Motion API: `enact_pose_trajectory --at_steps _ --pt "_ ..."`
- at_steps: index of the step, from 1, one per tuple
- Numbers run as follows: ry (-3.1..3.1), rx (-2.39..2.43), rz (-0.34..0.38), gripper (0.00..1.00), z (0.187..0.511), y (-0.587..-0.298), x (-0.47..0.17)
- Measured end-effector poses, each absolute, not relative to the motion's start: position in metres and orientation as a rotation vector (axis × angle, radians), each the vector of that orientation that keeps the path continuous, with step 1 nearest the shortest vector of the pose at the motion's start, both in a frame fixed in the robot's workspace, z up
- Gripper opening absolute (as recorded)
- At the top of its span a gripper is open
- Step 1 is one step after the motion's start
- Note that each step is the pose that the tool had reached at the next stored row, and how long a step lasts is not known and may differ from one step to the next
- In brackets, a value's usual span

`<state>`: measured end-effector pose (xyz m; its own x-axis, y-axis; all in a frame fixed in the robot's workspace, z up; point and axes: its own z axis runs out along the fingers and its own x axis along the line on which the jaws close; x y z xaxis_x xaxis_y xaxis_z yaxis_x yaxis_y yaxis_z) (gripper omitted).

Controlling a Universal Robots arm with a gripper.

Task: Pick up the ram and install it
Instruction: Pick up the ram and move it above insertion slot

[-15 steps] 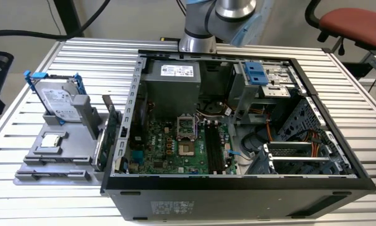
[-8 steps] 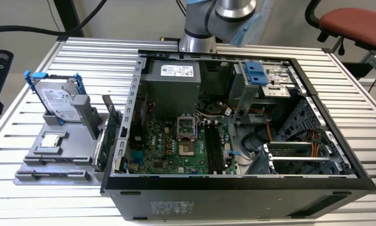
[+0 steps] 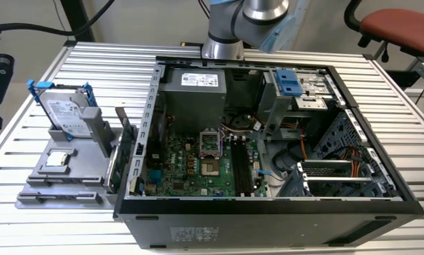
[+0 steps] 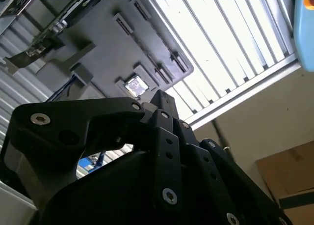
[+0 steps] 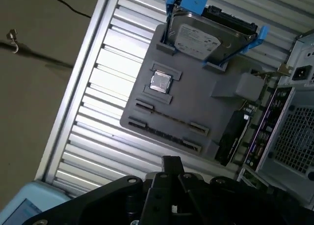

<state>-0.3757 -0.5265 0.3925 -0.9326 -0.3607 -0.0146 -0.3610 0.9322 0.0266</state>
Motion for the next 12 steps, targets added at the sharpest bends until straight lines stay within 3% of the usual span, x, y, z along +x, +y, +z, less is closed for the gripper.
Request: enact_pose_trajectory --at_steps 12 --pt "3.016 -0.853 0.046 0.00 0.3923 -0.5265 -0.3754"
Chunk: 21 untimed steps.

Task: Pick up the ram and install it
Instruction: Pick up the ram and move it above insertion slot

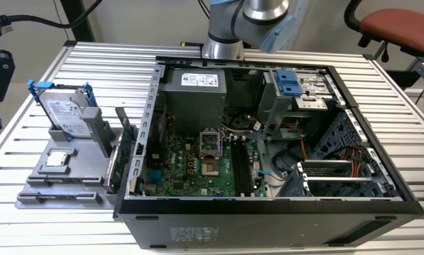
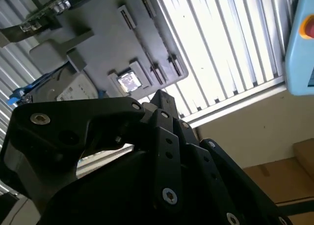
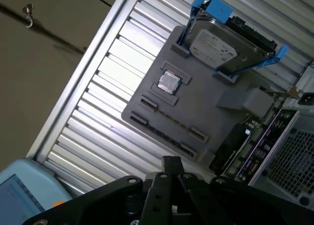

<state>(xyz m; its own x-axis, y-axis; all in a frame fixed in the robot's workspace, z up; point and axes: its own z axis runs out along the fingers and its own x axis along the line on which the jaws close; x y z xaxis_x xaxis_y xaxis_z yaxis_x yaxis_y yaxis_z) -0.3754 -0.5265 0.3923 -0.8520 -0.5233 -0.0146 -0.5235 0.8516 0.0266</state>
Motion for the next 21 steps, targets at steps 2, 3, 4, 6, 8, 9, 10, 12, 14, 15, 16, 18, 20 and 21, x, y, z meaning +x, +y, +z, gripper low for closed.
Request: enact_pose_trajectory --at_steps 2,3,4,6,8,9,10,12,14,15,16,18,20,21 --pt "3.002 -0.902 0.047 0.00 0.3922 -0.5265 -0.3754" --pt "2.995 -0.926 0.047 0.00 0.3921 -0.5265 -0.3753" --pt "2.988 -0.951 0.047 0.00 0.3920 -0.5265 -0.3753" --pt "2.972 -1.000 0.047 0.00 0.3918 -0.5265 -0.3752" --pt "2.957 -1.047 0.047 0.00 0.3915 -0.5265 -0.3751" --pt "2.948 -1.071 0.047 0.00 0.3914 -0.5265 -0.3750" --pt "2.940 -1.093 0.047 0.00 0.3913 -0.5265 -0.3750" --pt "2.923 -1.139 0.047 0.00 0.3909 -0.5265 -0.3749" --pt "2.905 -1.185 0.047 0.00 0.3906 -0.5265 -0.3748" --pt "2.897 -1.205 0.047 0.00 0.3905 -0.5265 -0.3746" --pt "2.888 -1.226 0.047 0.00 0.3903 -0.5265 -0.3745" --pt "2.872 -1.263 0.047 0.00 0.3902 -0.5265 -0.3738" --pt "2.866 -1.277 0.047 0.00 0.3902 -0.5265 -0.3735" --pt "2.866 -1.278 0.047 0.00 0.3902 -0.5265 -0.3735"
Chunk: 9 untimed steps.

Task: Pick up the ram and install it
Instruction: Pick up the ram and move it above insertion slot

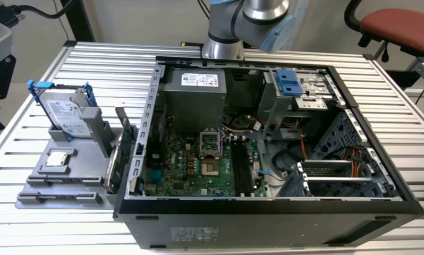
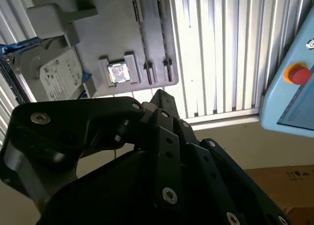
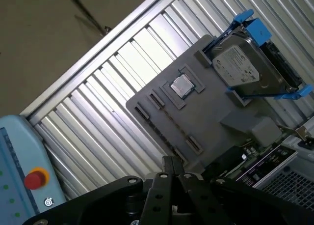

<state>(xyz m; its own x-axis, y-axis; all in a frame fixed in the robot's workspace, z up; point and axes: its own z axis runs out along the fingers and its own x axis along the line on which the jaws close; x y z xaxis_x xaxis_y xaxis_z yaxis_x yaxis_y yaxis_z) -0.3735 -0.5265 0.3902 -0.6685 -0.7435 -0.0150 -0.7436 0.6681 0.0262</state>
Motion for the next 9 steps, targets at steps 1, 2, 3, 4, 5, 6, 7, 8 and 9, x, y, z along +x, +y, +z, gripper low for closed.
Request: enact_pose_trajectory --at_steps 1,2,3,4,5,6,7,8,9 --pt "2.866 -1.278 0.047 0.00 0.3901 -0.5265 -0.3736" --pt "2.863 -1.277 0.045 0.00 0.3901 -0.5265 -0.3742" --pt "2.863 -1.277 0.045 0.00 0.3902 -0.5265 -0.3741" --pt "2.863 -1.277 0.045 0.00 0.3902 -0.5265 -0.3742" --pt "2.863 -1.277 0.045 0.00 0.3902 -0.5265 -0.3743" --pt "2.863 -1.277 0.045 0.00 0.3902 -0.5265 -0.3743" --pt "2.862 -1.279 0.044 0.00 0.3902 -0.5265 -0.3744" --pt "2.855 -1.291 0.043 0.00 0.3901 -0.5265 -0.3744" --pt "2.844 -1.313 0.043 0.00 0.3901 -0.5265 -0.3744"
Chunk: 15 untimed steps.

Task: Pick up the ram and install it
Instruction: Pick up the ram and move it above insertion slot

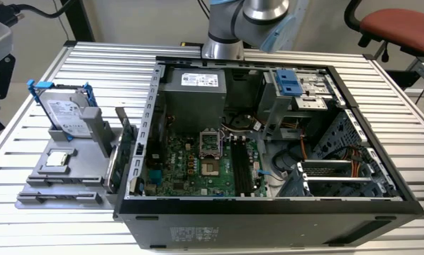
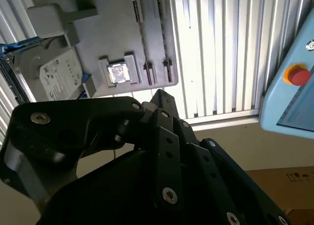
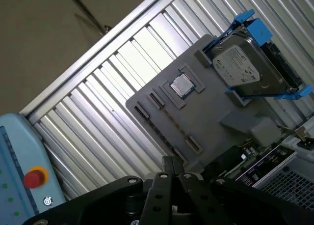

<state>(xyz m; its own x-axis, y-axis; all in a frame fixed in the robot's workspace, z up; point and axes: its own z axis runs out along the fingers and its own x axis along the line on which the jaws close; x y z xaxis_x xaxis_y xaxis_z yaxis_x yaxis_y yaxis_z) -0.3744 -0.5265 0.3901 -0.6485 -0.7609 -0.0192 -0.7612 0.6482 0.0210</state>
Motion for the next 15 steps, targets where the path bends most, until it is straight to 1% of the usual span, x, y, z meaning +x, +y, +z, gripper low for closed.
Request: enact_pose_trajectory --at_steps 15 --pt "2.653 -1.657 0.039 0.00 0.3886 -0.5265 -0.3742"
